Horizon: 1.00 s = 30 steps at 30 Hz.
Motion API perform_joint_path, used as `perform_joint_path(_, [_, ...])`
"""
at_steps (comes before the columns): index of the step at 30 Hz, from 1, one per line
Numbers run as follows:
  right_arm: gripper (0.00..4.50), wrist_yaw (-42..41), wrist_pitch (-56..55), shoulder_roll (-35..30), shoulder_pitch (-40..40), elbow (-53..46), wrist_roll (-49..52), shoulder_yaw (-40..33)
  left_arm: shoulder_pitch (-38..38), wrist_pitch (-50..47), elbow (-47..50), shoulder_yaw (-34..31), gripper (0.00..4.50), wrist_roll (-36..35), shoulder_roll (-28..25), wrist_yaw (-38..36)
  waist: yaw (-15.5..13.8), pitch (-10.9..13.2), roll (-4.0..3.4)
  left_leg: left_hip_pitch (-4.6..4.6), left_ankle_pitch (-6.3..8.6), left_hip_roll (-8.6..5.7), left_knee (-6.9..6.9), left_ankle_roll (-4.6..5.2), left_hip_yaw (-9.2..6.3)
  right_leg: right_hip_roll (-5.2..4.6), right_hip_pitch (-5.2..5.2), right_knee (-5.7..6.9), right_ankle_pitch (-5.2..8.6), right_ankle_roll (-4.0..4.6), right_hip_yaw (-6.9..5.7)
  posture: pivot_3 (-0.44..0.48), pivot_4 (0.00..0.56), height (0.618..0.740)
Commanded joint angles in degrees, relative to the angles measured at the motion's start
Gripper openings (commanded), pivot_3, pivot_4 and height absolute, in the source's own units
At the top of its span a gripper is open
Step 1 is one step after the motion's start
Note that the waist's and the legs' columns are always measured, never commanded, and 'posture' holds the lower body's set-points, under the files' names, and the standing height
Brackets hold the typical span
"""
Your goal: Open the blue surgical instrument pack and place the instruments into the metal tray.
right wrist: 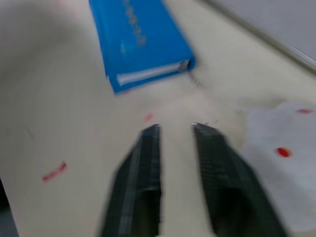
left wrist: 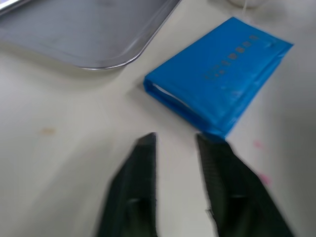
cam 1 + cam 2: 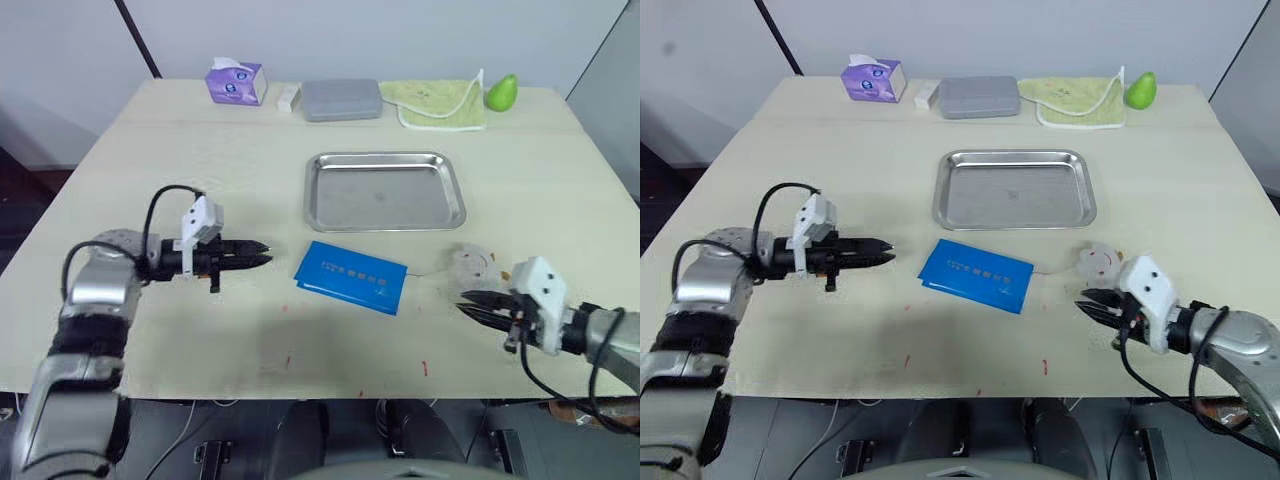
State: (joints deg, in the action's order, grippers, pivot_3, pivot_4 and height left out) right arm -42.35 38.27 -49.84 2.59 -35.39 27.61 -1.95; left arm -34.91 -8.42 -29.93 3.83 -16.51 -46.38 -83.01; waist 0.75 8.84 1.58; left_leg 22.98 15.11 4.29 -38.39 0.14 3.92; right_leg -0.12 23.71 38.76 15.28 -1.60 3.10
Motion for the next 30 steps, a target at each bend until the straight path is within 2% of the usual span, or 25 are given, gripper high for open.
perform_joint_path(1, [0.0,2.05,2.33,0.44,-4.85,1.17,-4.37,5.86,-3.99,4.5,-5.03,2.08,0.08,3.12,1.29,-2.99,0.04,0.0,0.0,-0.02,0.0,0.0,-0.02,0.0,0.01,0.0,0.0,0.04,0.0,0.0,0.02,0.0,0.15,0.738])
perform_joint_path(8, [0.0,4.35,7.78,5.52,-15.92,5.61,-9.37,16.29,-10.98,11.16,-15.21,5.75,0.08,8.28,6.84,-4.83,-0.09,-0.01,0.03,0.09,0.0,0.01,-0.07,0.0,0.01,0.02,0.12,0.11,-0.01,0.0,0.02,0.0,0.15,0.738])
perform_joint_path(14, [0.0,3.21,6.04,9.53,-20.75,11.27,-12.51,21.13,-11.56,12.99,-16.97,5.66,0.08,9.16,9.46,-6.1,0.15,-0.01,0.04,0.3,0.0,0.01,-0.12,0.01,-0.08,0.03,0.28,0.1,-0.01,0.0,-0.05,0.0,0.15,0.738])
perform_joint_path(19, [0.0,1.12,4.41,14.23,-24.81,14.26,-12.43,21.88,-9.3,10.77,-13.0,5.1,0.08,8.18,11.37,-6.33,0.24,-0.01,0.05,0.35,0.0,0.03,-0.23,0.01,-0.12,0.06,0.33,0.22,-0.02,0.0,-0.06,0.0,0.15,0.738])
perform_joint_path(24, [0.0,-2.97,2.62,11.53,-23.99,13.52,-12.66,20.67,-5.84,7.66,-6.96,4.21,0.08,6.45,12.06,-5.79,0.02,-0.01,0.04,0.49,0.0,0.04,-0.34,0.01,-0.2,0.04,0.37,0.21,-0.03,-0.01,-0.14,0.0,0.15,0.738])
perform_joint_path(30, [0.0,-6.72,0.97,8.51,-22.55,12.69,-11.99,18.99,0.72,1.64,5.18,3.64,0.08,4.22,12.04,-3.43,-0.27,-0.02,0.04,0.83,0.0,0.03,-0.51,0.01,-0.4,0.0,0.54,0.2,-0.03,-0.01,-0.37,0.0,0.15,0.738])
